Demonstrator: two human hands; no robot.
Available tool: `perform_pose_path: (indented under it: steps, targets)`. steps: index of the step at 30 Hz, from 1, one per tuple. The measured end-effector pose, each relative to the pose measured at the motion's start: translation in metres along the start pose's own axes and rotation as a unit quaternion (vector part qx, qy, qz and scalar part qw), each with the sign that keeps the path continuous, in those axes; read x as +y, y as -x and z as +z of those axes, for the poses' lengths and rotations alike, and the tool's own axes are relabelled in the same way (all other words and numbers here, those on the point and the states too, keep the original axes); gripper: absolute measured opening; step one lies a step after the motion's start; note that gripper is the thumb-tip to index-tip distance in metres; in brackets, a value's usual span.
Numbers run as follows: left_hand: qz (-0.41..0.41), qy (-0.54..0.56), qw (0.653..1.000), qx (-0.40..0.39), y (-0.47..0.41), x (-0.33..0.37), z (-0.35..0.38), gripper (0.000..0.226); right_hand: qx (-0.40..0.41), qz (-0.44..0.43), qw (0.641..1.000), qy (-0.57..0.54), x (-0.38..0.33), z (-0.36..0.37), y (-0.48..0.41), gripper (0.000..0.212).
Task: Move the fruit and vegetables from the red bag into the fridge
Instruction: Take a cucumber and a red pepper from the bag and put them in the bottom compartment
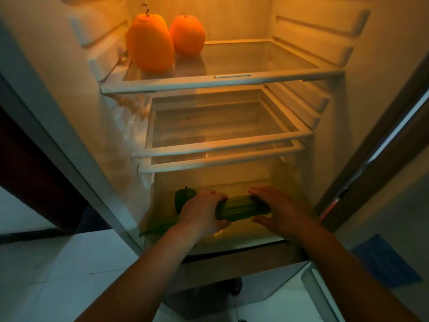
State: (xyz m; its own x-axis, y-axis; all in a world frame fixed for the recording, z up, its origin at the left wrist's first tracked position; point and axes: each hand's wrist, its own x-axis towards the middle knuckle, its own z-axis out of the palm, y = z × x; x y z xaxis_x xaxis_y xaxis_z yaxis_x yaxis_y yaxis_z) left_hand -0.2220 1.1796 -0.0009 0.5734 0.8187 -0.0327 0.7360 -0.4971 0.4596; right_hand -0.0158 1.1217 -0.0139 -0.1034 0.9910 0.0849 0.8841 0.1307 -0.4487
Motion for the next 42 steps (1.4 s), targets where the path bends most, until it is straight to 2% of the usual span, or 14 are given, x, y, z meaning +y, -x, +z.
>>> perform_pose_path:
  steps: [7, 13, 24, 28, 36, 42]
  targets:
    - [0.021, 0.018, 0.999, 0.024, -0.003, -0.011, 0.011, 0.056, -0.034, 0.039, 0.999, 0.001, 0.023, 0.003, -0.013, 0.054]
    - [-0.126, 0.142, 0.979, 0.071, 0.02, -0.064, 0.013, 0.051, -0.031, 0.086, 0.996, -0.001, 0.063, 0.008, -0.012, 0.051]
    - [-0.168, 0.105, 0.98, 0.01, 0.021, -0.086, 0.024, 0.046, -0.111, 0.14, 0.984, 0.0, 0.072, 0.027, -0.035, 0.05]
    - [-0.179, 0.112, 0.977, 0.004, 0.022, -0.087, 0.029, 0.044, -0.144, 0.154, 0.977, 0.011, 0.073, 0.035, -0.04, 0.06]
    - [-0.185, 0.139, 0.97, 0.071, 0.035, -0.084, 0.042, 0.031, -0.097, 0.129, 0.986, -0.042, 0.051, 0.043, -0.04, 0.054]
    - [-0.196, 0.162, 0.966, 0.051, 0.032, -0.082, 0.043, 0.03, -0.079, 0.107, 0.987, -0.086, 0.025, 0.047, -0.029, 0.048]
